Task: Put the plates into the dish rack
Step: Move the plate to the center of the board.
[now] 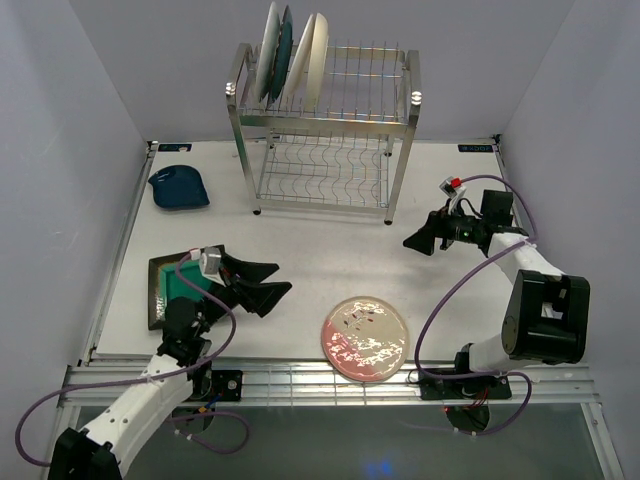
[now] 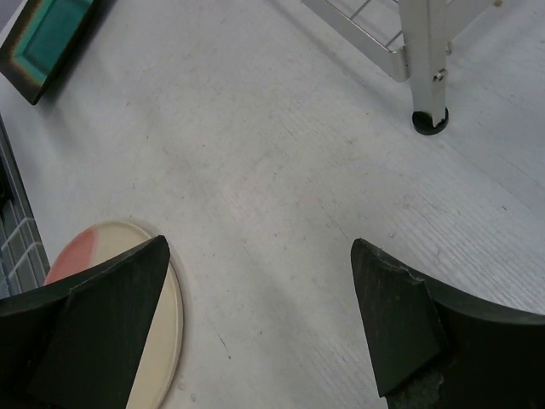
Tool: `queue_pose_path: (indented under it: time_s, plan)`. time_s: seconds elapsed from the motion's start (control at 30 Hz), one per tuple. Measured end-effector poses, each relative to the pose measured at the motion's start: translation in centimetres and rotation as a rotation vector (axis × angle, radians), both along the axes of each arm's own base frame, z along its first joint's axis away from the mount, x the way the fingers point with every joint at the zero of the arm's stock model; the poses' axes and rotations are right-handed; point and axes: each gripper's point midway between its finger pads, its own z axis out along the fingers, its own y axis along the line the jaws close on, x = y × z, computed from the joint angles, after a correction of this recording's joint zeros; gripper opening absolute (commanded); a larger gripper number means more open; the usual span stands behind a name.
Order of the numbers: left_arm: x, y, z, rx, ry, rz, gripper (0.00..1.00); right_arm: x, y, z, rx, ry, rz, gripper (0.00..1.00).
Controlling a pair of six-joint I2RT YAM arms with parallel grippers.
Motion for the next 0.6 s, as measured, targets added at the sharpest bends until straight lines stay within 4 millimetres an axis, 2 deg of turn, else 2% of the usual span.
queue_pose_path:
  time_s: [0.17,0.37,0.6]
  plan:
    - [-1.2,-2.2,-2.3,0.092,0.006,-0.082,0.98,-1.1,1.6,0.4,-0.029,-0.063,0.083,0.94]
    - [-2.0,-3.6,-3.1,0.142,-0.037,-0.097,0.98,-3.4,3.8,0.7,-0.084,-0.161,0.209,0.96]
    - [-1.8,-5.3,-6.3,0.248,0.023,-0.088,0.98,-7.1,7.4,-1.1,-0.185,-0.223,0.434,1.0]
